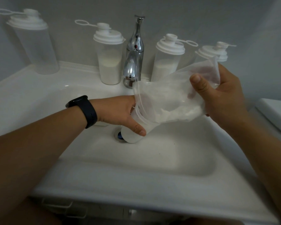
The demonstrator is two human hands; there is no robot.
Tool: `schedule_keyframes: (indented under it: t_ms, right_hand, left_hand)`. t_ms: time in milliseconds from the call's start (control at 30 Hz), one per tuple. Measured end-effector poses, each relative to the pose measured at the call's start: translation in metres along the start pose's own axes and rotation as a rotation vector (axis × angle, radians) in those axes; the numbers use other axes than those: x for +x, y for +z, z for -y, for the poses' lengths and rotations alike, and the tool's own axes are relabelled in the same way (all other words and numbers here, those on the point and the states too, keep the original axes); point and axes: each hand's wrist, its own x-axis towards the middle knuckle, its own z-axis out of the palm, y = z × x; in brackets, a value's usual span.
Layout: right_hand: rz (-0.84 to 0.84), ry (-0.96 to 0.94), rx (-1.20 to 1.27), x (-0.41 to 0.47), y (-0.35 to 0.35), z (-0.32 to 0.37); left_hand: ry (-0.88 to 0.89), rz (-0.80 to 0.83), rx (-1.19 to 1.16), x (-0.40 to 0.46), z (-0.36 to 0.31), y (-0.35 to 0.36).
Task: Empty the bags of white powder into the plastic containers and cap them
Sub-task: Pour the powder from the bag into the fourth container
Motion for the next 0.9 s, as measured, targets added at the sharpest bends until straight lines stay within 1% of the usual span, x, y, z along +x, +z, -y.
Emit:
schedule_keyframes:
  t_ms: [133, 300, 567, 700, 900]
  right_hand:
    - [-0.020, -0.016, 0.002, 0.0004, -0.0015, -0.0011]
    - [0.003, -0.020, -0.004, 0.0006, -0.0016, -0.0014]
    - [-0.057, -0.038, -0.038, 0.0027, -0.0041, -0.0050]
    - [-0.029, -0.046, -0.077, 0.0025, -0.0033, -0.0070]
    - [-0.039, -0.072, -0.082, 0.0023, -0.0027, -0.0065]
  left_hand:
    - [-0.007, 0.001, 0.011, 0.0001, -0.0006, 0.0003]
    - [-0.016, 0.004, -0.006, -0.0002, -0.0015, 0.0000]
    - [0.008, -0.002, -0.014, -0.0011, -0.0044, 0.0007]
    - [0.017, -0.001, -0.018, -0.0012, -0.0030, 0.0011]
    - [0.020, -0.003, -0.016, -0.0006, -0.0026, 0.0009]
